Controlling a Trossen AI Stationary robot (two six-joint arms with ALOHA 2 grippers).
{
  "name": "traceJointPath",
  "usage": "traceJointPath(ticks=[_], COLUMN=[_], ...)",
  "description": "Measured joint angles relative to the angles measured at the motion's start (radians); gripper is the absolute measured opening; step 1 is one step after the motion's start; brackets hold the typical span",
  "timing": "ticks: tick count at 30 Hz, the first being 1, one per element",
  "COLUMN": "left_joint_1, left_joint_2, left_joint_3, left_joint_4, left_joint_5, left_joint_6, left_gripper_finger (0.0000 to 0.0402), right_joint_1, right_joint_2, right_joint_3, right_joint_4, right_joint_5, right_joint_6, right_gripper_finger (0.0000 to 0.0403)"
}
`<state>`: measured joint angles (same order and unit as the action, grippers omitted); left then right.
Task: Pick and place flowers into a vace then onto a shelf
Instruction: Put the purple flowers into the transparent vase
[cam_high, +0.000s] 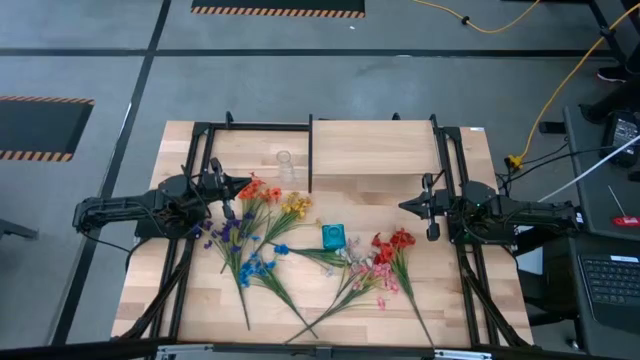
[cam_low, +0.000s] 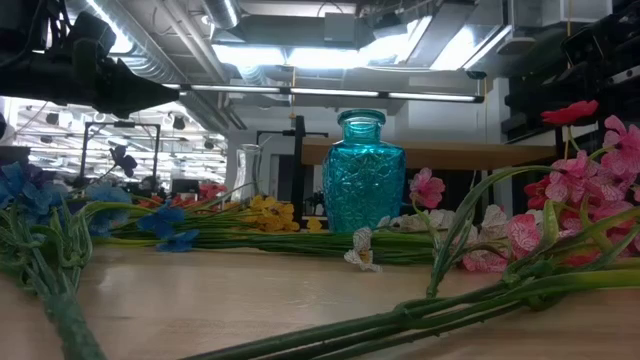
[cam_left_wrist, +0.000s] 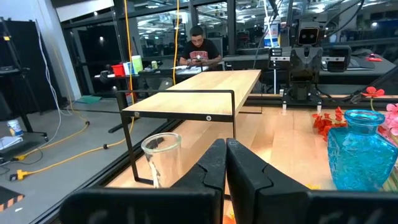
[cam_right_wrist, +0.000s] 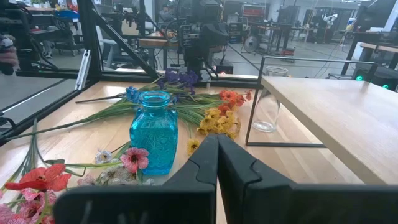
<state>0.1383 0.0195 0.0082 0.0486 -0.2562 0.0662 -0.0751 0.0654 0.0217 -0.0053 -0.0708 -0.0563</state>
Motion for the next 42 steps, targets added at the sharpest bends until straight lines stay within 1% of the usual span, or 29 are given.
traceJointPath(ticks=[8, 15, 20, 25, 30, 37, 42], left_joint_1=[0.0, 0.0, 0.0, -0.001, -0.001, -0.001, -0.001], left_joint_2=[0.0, 0.0, 0.0, 0.008, 0.077, 0.241, 0.359], left_joint_3=[0.0, 0.0, 0.001, 0.036, 0.092, 0.195, 0.279], left_joint_4=[0.0, 0.001, 0.001, 0.003, -0.015, -0.128, -0.218], left_joint_5=[-0.003, -0.005, -0.005, -0.002, 0.004, 0.004, -0.022], left_joint_6=[0.002, 0.036, 0.016, -0.027, -0.043, -0.108, -0.18], left_gripper_finger=[0.0006, 0.0006, 0.0005, 0.0002, 0.0001, 0.0003, 0.0003], right_joint_1=[0.0, 0.0, 0.0, 0.0, 0.0, 0.0, 0.0], right_joint_2=[0.0, 0.0, 0.0, 0.0, 0.0, 0.0, 0.0], right_joint_3=[0.0, 0.0, 0.0, 0.0, 0.0, 0.0, 0.0], right_joint_4=[0.0, 0.0, 0.0, 0.0, 0.0, 0.0, 0.001], right_joint_5=[0.0, 0.001, 0.001, 0.001, 0.0, 0.0, 0.0], right_joint_6=[0.001, 0.003, 0.025, 0.044, 0.028, 0.026, 0.03], right_gripper_finger=[0.0007, 0.0007, 0.0007, 0.0007, 0.0007, 0.0007, 0.0007])
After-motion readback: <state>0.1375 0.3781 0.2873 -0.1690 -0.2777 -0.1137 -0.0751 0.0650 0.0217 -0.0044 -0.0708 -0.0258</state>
